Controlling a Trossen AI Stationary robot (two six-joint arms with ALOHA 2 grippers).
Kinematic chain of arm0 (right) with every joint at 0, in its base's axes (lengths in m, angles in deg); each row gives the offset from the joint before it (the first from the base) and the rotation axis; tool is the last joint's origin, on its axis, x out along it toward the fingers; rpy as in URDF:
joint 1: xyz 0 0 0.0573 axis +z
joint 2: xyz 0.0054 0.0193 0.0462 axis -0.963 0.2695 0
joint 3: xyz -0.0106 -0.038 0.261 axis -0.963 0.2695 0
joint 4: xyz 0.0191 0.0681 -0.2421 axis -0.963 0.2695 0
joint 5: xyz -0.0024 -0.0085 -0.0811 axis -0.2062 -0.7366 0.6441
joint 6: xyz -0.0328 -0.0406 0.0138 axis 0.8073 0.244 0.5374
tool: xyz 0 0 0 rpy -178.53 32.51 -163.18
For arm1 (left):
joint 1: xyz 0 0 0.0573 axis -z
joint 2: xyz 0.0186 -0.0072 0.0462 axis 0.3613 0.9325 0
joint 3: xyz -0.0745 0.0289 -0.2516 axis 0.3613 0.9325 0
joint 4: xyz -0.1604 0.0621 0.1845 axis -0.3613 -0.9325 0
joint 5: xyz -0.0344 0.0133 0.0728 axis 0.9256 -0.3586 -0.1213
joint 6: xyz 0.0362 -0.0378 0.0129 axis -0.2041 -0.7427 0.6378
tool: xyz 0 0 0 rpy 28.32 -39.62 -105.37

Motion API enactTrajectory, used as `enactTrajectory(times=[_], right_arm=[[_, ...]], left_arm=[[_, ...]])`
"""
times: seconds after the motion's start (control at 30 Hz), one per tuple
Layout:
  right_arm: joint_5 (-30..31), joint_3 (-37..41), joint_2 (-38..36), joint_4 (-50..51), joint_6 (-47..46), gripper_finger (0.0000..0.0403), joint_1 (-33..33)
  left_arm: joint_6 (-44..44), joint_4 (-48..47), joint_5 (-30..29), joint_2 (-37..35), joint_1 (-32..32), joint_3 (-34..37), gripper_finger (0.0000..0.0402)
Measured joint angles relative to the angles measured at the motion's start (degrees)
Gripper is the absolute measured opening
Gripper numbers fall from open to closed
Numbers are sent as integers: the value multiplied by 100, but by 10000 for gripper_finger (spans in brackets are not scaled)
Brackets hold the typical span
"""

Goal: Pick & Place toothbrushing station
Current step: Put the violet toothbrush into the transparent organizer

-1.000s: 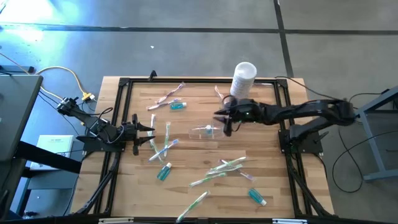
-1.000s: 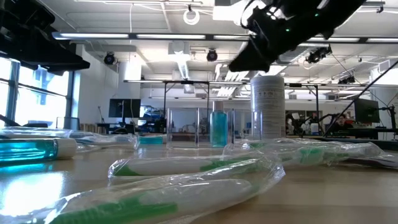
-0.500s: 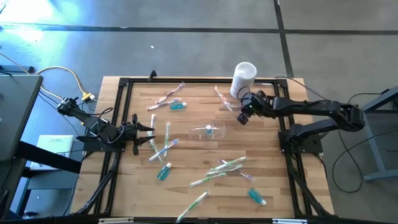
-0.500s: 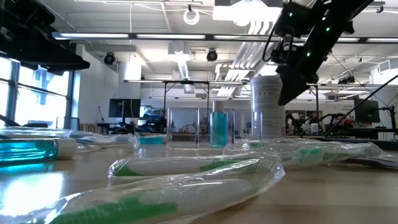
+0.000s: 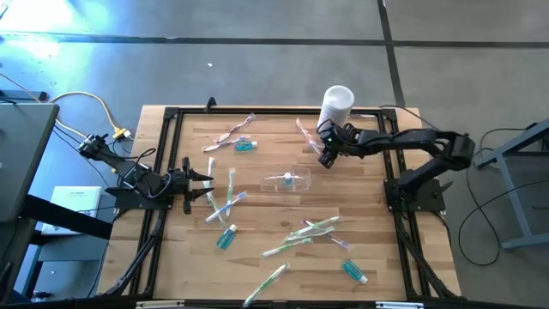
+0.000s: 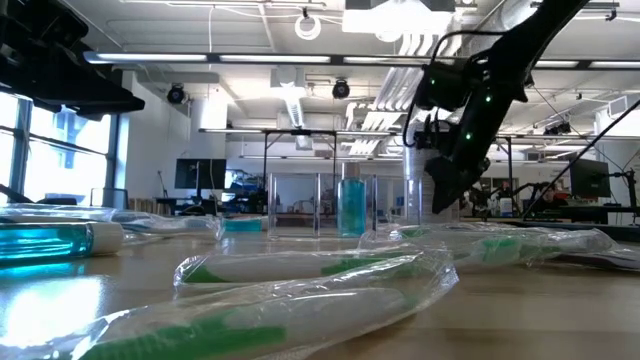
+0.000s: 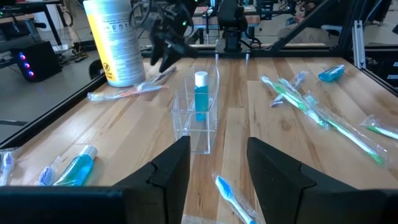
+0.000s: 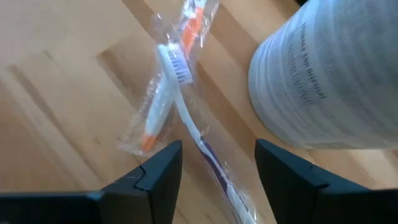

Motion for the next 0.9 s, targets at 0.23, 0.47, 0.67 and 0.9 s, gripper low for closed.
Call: enactTrajectory(times=[0.23, 0.47, 0.67, 0.9], right_arm=[[-121, 0, 513, -66, 153, 198, -150], [-129, -13, 691, -95, 157, 193, -236], [-79, 0, 580, 17, 157, 118, -137], [411, 11, 344, 260, 94, 13, 68]], left_arm=[[0, 0, 2, 0, 2, 0, 155], [0, 0, 0, 2, 0, 0, 155], [0, 0, 0, 0, 0, 0, 155], [0, 0, 0, 2, 0, 0, 155]])
